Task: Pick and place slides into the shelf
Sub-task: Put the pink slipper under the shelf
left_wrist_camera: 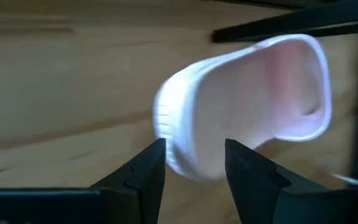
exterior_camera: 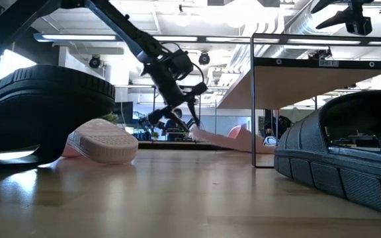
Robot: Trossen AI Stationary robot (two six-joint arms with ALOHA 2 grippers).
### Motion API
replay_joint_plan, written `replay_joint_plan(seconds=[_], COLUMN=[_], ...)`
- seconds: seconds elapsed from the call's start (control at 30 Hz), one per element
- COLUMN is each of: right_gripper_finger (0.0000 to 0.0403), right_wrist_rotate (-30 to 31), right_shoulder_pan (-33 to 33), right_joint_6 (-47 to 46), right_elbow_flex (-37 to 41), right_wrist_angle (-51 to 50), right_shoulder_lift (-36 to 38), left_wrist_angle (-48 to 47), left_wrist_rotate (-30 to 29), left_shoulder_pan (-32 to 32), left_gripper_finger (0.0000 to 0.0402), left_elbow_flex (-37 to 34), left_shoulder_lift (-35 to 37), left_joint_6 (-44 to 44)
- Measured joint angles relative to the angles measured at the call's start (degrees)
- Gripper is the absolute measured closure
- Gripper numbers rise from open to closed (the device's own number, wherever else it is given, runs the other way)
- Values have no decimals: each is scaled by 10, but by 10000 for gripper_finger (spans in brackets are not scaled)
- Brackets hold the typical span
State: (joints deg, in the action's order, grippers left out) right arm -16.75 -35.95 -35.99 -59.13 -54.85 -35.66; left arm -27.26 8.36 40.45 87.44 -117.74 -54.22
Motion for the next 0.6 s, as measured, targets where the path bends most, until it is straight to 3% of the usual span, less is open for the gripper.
replay_joint_plan(seconds=[0.2,0.43,0.6], right_gripper_finger=[235,235,235], right_wrist_rotate=[0,-2,-9], right_shoulder_pan=[0,0,0], right_joint_6=[5,18,30], right_elbow_flex=[0,0,0], right_wrist_angle=[0,0,0], right_shoulder_lift=[0,0,0], left_wrist_angle=[-28,-38,-65], left_wrist_rotate=[-31,64,74], left_shoulder_pan=[0,-10,-27], left_gripper_finger=[252,252,252], left_elbow_flex=[9,8,9], left_shoulder_lift=[0,8,61], left_joint_6=[57,106,149])
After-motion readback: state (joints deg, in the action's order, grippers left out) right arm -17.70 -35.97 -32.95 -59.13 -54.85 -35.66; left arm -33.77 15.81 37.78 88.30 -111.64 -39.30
